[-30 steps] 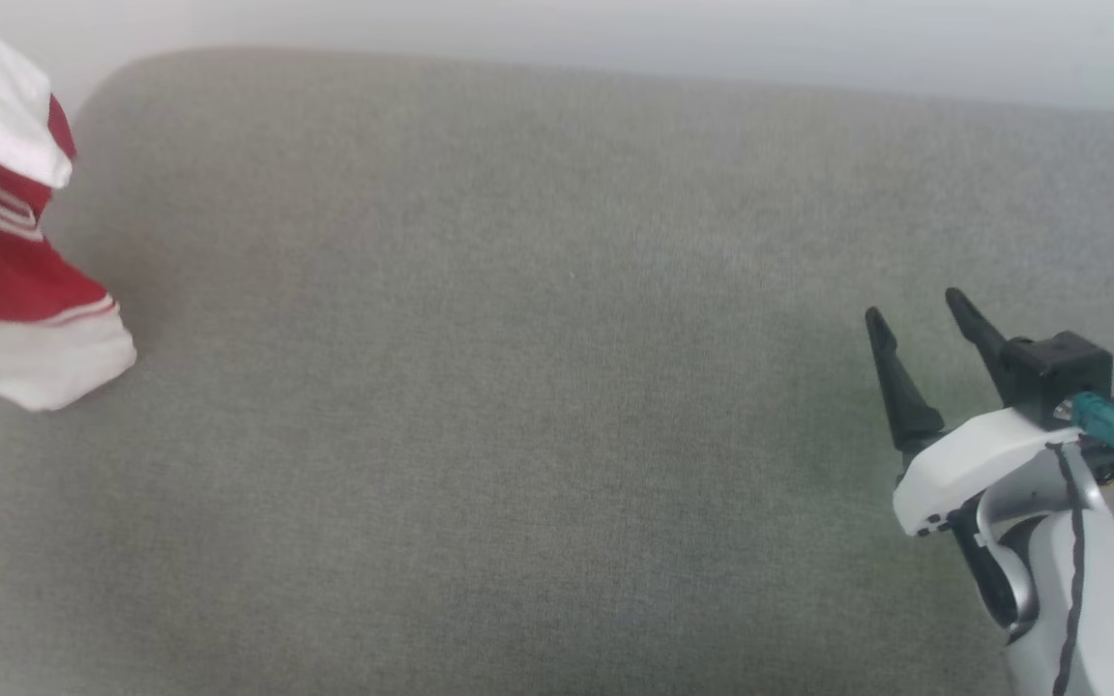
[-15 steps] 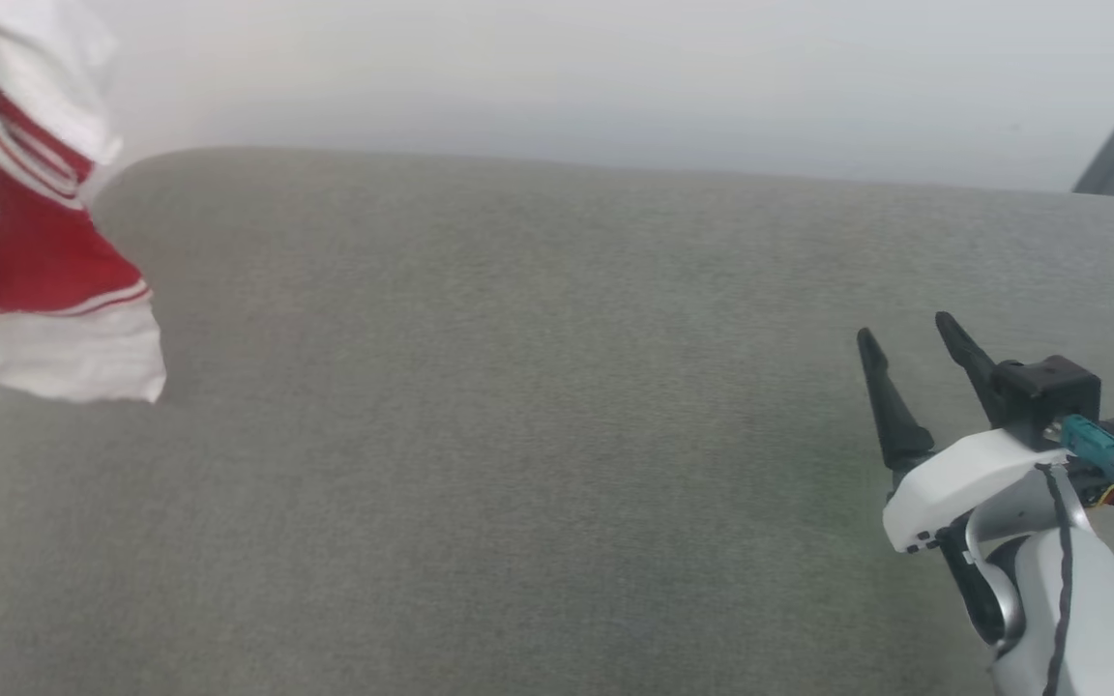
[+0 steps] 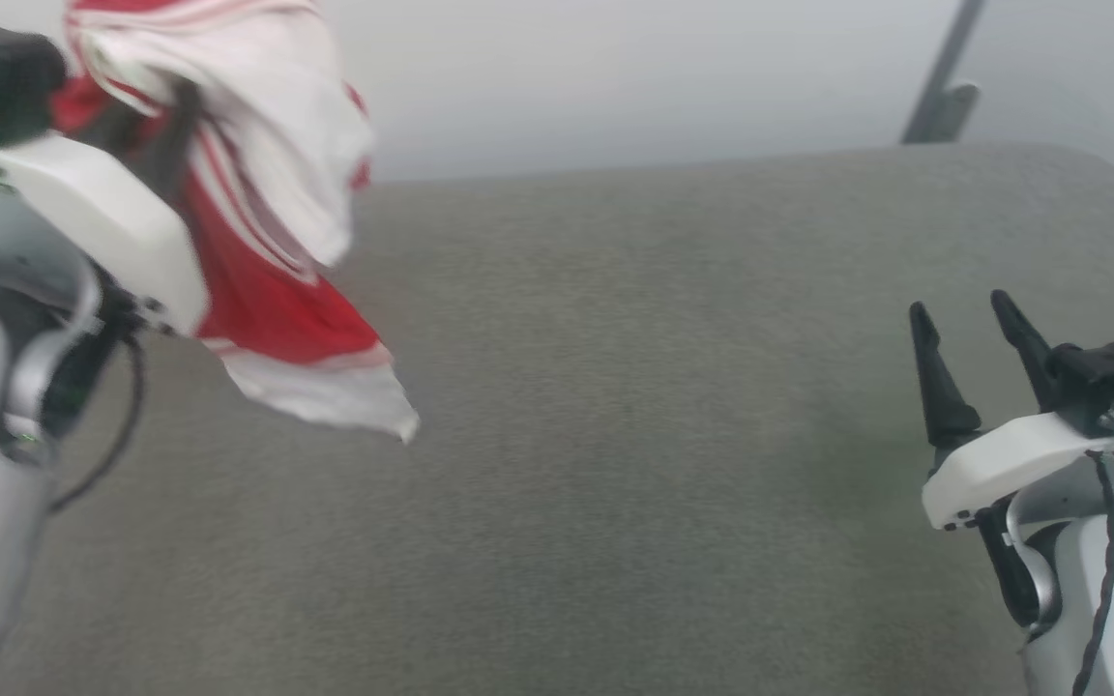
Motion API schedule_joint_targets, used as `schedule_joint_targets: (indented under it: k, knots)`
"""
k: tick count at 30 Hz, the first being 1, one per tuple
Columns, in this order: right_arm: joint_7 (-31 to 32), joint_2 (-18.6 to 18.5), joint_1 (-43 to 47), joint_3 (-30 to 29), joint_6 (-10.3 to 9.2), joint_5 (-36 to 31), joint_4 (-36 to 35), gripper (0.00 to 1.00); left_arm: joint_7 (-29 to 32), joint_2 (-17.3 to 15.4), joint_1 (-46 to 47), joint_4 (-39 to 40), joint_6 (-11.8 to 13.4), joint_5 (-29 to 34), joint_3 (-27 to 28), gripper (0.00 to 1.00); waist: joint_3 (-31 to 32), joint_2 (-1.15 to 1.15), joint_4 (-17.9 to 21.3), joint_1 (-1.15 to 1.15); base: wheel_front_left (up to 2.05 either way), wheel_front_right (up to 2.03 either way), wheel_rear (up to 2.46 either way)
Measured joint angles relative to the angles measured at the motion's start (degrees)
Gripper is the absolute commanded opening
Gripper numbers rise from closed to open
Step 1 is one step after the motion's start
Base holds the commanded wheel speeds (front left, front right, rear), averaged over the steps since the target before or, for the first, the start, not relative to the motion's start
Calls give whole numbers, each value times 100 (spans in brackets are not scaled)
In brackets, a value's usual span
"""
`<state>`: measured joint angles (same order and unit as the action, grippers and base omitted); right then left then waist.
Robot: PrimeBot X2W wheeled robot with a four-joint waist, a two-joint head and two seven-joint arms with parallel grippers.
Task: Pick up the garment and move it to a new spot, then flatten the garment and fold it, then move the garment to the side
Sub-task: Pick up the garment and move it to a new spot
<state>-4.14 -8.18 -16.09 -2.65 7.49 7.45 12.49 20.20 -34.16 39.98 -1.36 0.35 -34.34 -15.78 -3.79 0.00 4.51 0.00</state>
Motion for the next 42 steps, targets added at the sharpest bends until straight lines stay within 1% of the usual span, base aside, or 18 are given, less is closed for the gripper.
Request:
schedule_joint_targets:
  k: [3, 4, 7, 11, 14, 16, 20, 25, 30, 34, 36, 37, 38, 42]
  knots:
    - [-49, 10, -6, -100, 0, 1, 15, 100, 212, 112, -133, 309, 93, -10, -178, 0, -68, 0, 250, 0, 0, 0, 0]
    - [-49, 10, -6, -100, 0, 1, 15, 100, 212, 112, -133, 309, 93, -10, -178, 0, -68, 0, 250, 0, 0, 0, 0]
    - [-97, 47, -8, -171, -1, 1, 40, 100, 396, 223, -260, 460, 144, -15, -389, 0, -151, 0, 472, 0, 0, 0, 0]
    - [-192, 127, -4, -225, 0, 2, 103, 100, 580, 424, -454, 422, 151, -3, -740, 0, -274, 0, 706, 0, 0, 0, 0]
    - [-245, 192, -2, -210, 0, -2, 181, 100, 611, 571, -555, 205, 119, 25, -1005, 0, -358, 0, 829, 0, 0, 0, 0]
    - [-299, 230, -2, -186, 0, -12, 238, 100, 605, 676, -652, -18, 76, 34, -1168, 0, -399, 0, 891, 0, 0, 0, 0]
    - [-364, 290, -8, -134, 0, 2, 366, 100, 530, 877, -786, -609, -92, 153, -1518, 0, -462, 0, 964, 0, 0, 0, 0]
    - [-437, 333, -76, -36, 0, 2, 528, 100, 336, 1160, -829, -1588, -263, 249, -1828, 0, -499, 0, 991, 0, 0, 0, 0]
    - [-459, 371, -149, 86, 0, 0, 660, 100, 130, 1503, -725, -2535, -405, 257, -2018, 0, -504, 0, 964, 0, 0, 0, 0]
    - [-477, 375, -199, 175, 0, -3, 753, 100, -1, 1678, -576, -3120, -527, 230, -2114, 0, -468, 0, 931, 0, 0, 0, 0]
    - [-477, 375, -202, 203, 0, -20, 787, 100, -63, 1739, -514, -3320, -590, 196, -2153, 48, -422, 0, 900, 0, 0, 0, 0]
    - [-478, 364, -202, 204, 0, -20, 806, 100, -89, 1767, -481, -3395, -624, 176, -2178, 83, -394, 0, 880, 0, 0, 0, 0]
    - [-479, 352, -201, 204, 0, -19, 826, 100, -143, 1791, -460, -3441, -649, 143, -2183, 100, -361, 0, 857, 0, 0, 0, 0]
    - [-476, 292, -138, 218, 0, -25, 860, 100, -350, 1794, -434, -3494, -716, -35, -2181, 100, -183, 0, 748, 0, 0, 0, 0]
